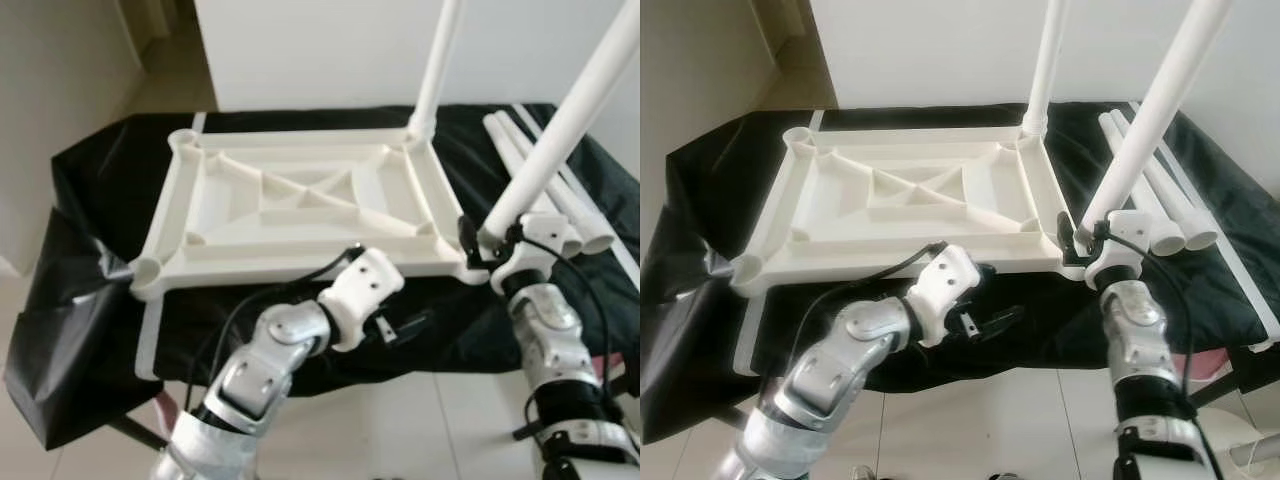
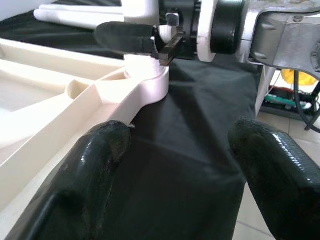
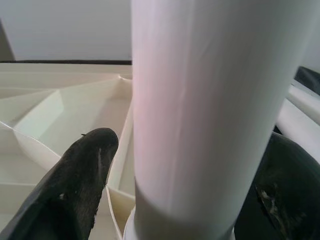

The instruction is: Building children table

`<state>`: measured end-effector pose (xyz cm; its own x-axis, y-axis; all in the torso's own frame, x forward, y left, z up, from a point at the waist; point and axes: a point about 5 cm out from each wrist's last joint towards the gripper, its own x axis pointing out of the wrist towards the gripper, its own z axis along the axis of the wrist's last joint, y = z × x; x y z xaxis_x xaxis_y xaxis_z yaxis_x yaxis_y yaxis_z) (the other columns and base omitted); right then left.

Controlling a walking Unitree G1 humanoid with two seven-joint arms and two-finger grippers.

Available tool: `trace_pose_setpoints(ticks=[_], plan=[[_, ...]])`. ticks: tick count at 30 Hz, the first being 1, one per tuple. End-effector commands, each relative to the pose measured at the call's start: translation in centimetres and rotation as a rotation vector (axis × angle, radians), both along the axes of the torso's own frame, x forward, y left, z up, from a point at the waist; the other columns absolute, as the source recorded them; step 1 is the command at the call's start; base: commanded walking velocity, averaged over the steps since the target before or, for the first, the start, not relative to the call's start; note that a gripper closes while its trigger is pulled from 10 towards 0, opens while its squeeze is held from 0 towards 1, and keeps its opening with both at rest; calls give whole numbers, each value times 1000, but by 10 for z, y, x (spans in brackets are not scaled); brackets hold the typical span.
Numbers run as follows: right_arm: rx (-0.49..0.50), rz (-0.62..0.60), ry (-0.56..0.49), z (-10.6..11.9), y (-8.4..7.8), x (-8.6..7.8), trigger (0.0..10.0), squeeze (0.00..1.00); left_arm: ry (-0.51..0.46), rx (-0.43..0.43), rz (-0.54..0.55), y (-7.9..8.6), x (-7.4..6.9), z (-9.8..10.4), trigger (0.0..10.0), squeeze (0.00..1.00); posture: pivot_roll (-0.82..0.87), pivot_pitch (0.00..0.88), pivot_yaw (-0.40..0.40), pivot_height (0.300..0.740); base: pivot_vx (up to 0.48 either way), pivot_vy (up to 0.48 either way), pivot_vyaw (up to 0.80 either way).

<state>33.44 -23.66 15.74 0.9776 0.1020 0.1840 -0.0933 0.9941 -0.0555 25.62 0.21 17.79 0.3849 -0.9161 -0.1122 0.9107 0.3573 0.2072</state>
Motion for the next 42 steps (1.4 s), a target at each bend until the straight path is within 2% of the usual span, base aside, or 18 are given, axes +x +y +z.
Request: trace_pose_setpoints(ticks=[1,5,11,12,13,14,15,16,17,18,23,25,30,31,33,34,35,42], plan=[[-17,68,47,-7,-2,1,10000,0,-40,-11,135,-3,5,0,10000,0,-68,82,13,740,0,0,0],[-59,102,46,-6,-3,1,10000,0,-45,-10,140,-5,5,0,10000,0,-68,82,14,740,0,0,0],[-150,225,85,0,-10,8,9882,0,-69,-7,143,-6,6,1,10000,0,-67,83,16,740,0,0,0],[-165,230,92,1,-11,10,8549,0,-70,-6,146,-5,6,1,10000,0,-64,83,16,740,0,0,0],[-184,236,98,2,-13,11,6157,0,-72,-4,150,-5,7,1,10000,0,-62,82,17,740,0,0,0],[-184,236,98,2,-13,11,6157,0,-72,-4,150,-5,7,1,10000,0,-62,82,17,740,0,0,0],[-198,237,109,4,-17,13,4196,0,-69,-5,157,-3,8,2,10000,0,-61,83,14,740,0,0,0],[-195,236,111,5,-19,13,3490,0,-67,-8,160,-2,8,2,10000,0,-61,83,14,740,0,0,0],[-195,236,111,5,-19,13,3490,0,-67,-8,160,-2,8,2,10000,0,-61,83,14,740,0,0,0],[-188,240,116,5,-20,14,0,0,-66,-9,162,-2,9,2,10000,0,-60,83,10,740,0,0,0],[-172,247,143,2,-23,13,0,0,-67,-10,166,-1,9,3,10000,0,-59,82,9,740,0,0,0],[-142,228,187,-7,-27,11,0,0,-69,-15,175,0,10,4,10000,0,-56,83,10,740,0,0,0],[-94,195,207,-14,-31,10,0,0,-66,-17,176,2,10,4,10000,0,-57,83,14,740,0,0,0],[-87,189,208,-15,-32,10,4118,0,-66,-17,175,2,10,4,10000,0,-57,84,14,740,0,0,0],[-90,185,209,-16,-32,10,4118,0,-64,-17,173,2,10,4,10000,0,-57,84,14,740,0,0,0],[-87,175,211,-17,-31,10,4667,0,-64,-16,171,2,10,4,10000,0,-59,82,16,740,0,0,0],[-81,163,213,-18,-31,10,10000,0,-62,-16,170,2,10,3,10000,0,-61,79,14,740,0,0,0],[-46,88,223,-24,-23,11,10000,0,-50,-26,169,2,11,3,10000,0,-71,73,11,740,0,0,0]])
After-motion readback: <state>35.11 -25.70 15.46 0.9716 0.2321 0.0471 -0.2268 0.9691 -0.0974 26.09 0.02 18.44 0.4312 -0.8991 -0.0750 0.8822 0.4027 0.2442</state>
